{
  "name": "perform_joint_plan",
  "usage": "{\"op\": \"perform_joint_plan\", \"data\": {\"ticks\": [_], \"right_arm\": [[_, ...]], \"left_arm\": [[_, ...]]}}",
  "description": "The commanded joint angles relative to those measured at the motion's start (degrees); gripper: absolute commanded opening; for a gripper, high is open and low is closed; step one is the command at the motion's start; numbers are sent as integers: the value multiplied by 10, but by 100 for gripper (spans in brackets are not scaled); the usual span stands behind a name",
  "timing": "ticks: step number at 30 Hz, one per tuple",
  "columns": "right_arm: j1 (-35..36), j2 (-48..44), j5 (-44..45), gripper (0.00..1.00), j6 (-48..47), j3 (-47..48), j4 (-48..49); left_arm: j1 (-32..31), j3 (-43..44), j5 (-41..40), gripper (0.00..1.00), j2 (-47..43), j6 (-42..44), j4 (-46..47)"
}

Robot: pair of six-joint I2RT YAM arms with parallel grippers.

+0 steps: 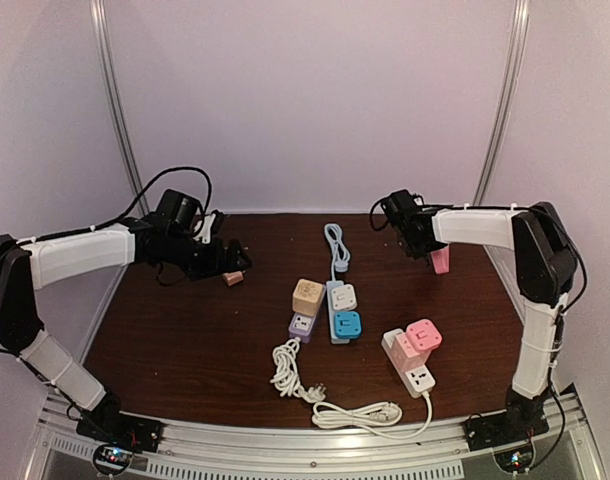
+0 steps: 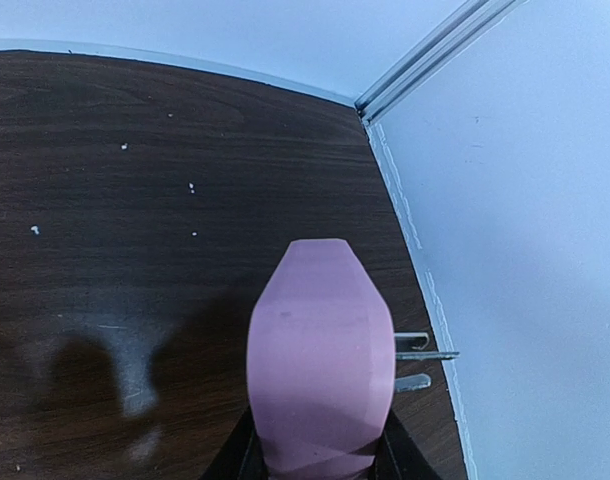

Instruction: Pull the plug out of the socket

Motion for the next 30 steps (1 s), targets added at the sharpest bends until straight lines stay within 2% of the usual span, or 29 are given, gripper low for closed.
{"op": "perform_joint_plan", "data": {"ticks": [1, 8, 14, 17, 23, 30], "right_arm": [[-22, 13, 3, 0, -27, 10, 43], [-38, 57, -13, 1, -38, 11, 75], [-40, 76, -29, 8, -27, 4, 83], [-40, 75, -51, 15, -17, -3, 80], [-40, 62, -104, 39, 9, -14, 74], [-38, 63, -142, 50, 24, -9, 70]], "left_arm": [[-11, 2, -23, 98, -31, 1, 11], [-22, -16, -47, 98, -69, -26, 9], [-34, -18, -67, 98, -78, -35, -3], [-38, -18, -71, 98, -79, -41, -1], [-41, -12, -78, 98, -66, -45, 3], [-41, -10, -77, 98, -55, -51, 15]]}}
